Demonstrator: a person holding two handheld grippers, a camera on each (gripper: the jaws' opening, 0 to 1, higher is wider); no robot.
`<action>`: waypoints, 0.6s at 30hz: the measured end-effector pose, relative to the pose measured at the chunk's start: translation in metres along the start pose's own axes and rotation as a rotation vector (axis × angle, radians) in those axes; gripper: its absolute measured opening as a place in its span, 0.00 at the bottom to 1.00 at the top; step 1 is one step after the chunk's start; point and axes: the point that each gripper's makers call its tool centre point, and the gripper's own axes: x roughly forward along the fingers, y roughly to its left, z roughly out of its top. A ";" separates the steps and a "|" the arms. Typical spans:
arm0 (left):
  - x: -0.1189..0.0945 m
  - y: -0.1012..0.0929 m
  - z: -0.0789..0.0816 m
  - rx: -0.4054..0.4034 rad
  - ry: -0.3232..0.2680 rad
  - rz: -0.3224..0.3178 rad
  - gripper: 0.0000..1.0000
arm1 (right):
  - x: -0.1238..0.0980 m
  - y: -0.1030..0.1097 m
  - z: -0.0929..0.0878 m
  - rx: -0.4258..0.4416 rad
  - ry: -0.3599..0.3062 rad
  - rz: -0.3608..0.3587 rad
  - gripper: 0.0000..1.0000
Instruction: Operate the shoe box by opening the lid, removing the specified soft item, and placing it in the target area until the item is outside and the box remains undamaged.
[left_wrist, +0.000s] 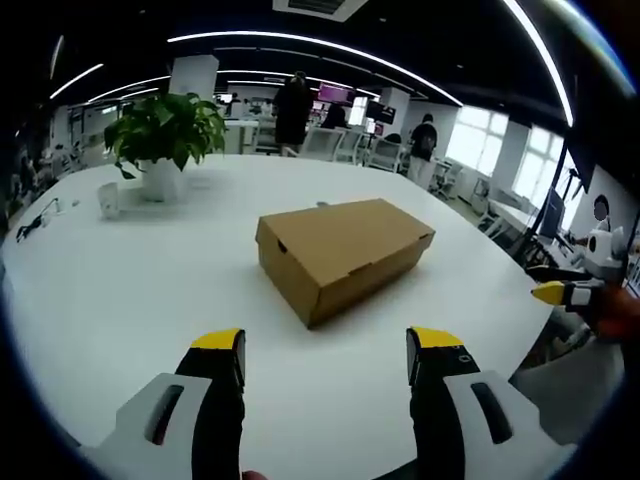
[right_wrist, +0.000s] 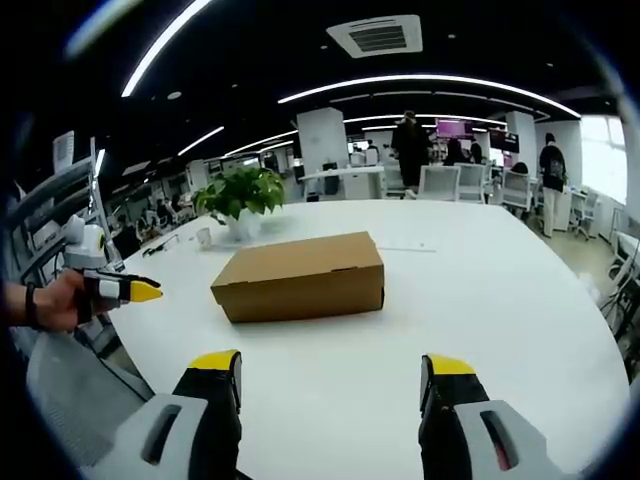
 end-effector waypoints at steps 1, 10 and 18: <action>0.000 0.000 0.000 -0.001 -0.001 0.000 0.67 | 0.000 0.000 0.000 0.000 0.001 0.000 0.72; 0.000 0.001 0.001 -0.003 -0.005 0.000 0.67 | 0.000 0.001 0.000 -0.001 0.001 0.002 0.72; 0.000 0.000 0.000 0.001 -0.001 -0.004 0.67 | 0.000 0.001 0.000 -0.002 0.000 0.001 0.71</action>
